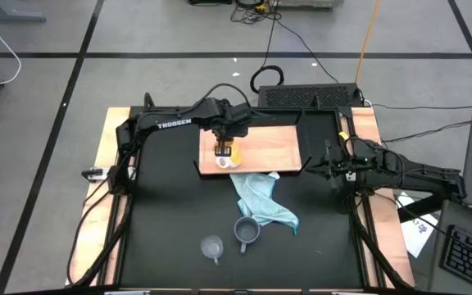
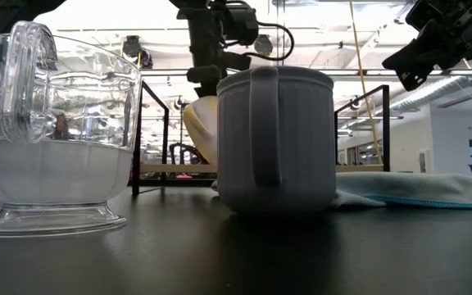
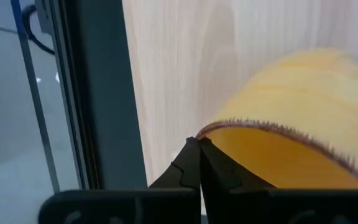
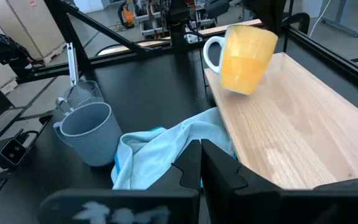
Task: Stack small to large cups/mugs on shelf
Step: Put the yellow mug on the shelf
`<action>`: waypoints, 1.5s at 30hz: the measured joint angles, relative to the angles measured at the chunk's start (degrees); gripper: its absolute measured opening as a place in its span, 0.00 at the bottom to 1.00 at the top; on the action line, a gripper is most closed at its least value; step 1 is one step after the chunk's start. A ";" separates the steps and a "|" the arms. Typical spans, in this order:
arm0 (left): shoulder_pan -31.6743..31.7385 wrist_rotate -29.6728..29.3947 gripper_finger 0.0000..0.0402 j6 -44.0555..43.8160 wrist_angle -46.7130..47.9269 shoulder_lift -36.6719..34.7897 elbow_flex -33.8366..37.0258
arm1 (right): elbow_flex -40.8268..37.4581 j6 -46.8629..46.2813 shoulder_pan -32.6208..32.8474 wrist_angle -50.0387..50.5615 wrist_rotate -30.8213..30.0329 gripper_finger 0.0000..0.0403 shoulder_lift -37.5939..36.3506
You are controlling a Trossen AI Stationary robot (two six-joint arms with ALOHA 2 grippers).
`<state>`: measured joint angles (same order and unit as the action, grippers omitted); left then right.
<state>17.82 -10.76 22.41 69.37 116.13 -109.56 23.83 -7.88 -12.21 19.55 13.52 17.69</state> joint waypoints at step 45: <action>-4.85 -0.25 0.00 -5.46 -6.12 -0.28 -0.17 | 0.00 0.00 -0.01 0.46 -0.04 0.00 0.00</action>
<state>12.97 -11.02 16.95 63.24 115.85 -109.73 23.83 -7.88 -12.22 20.01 13.47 17.69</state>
